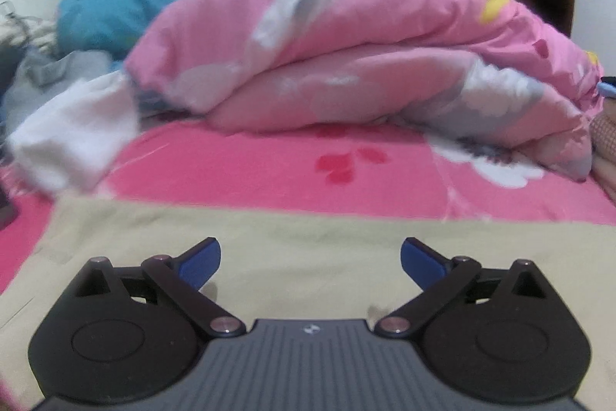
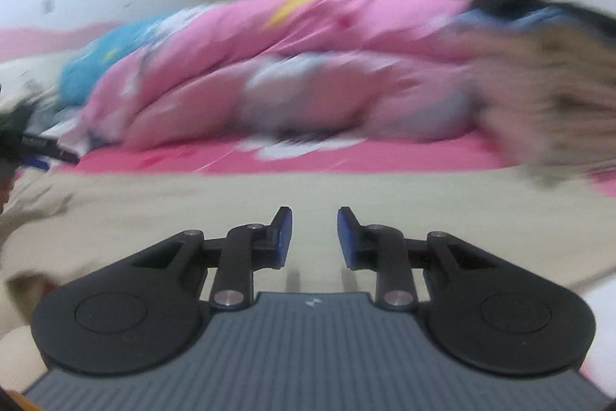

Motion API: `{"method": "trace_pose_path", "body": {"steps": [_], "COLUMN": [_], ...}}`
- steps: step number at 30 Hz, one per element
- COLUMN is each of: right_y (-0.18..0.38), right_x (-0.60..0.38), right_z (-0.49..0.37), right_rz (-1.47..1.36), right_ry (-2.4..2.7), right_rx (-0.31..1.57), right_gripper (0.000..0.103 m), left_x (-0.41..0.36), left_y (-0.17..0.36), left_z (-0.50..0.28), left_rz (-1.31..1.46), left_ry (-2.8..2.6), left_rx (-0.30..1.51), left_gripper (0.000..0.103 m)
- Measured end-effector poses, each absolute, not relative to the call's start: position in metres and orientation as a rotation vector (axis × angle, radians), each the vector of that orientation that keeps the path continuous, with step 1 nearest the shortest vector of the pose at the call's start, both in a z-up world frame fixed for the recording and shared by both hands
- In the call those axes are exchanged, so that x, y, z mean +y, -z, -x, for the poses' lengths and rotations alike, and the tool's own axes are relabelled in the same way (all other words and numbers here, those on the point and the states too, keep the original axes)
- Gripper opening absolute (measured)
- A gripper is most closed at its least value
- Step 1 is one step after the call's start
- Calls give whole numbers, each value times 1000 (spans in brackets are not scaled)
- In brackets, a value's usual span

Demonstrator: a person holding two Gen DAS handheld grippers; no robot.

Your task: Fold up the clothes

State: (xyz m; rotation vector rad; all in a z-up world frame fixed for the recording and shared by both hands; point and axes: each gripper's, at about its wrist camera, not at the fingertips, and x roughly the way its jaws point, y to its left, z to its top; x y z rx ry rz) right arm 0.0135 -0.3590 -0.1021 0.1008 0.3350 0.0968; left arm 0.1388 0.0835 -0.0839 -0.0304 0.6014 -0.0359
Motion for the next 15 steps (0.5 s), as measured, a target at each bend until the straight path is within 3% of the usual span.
{"method": "trace_pose_path", "body": {"steps": [4, 8, 12, 15], "right_y": [117, 111, 93, 75], "right_x": [-379, -447, -472, -433], "right_z": [-7, 31, 66, 56], "right_rz": [-101, -188, -299, -248], "right_ry": [5, 435, 653, 545], "right_rx": [386, 410, 406, 385], "right_gripper": [25, 28, 29, 29], "left_x": [145, 201, 213, 202], "left_y": [103, 105, 95, 91], "left_z": [-116, -100, -101, -108], "left_rz": [74, 171, 250, 200], "left_ry": [-101, -166, -156, -173], "left_rx": [611, 560, 528, 505], "left_gripper": [99, 96, 100, 100]}}
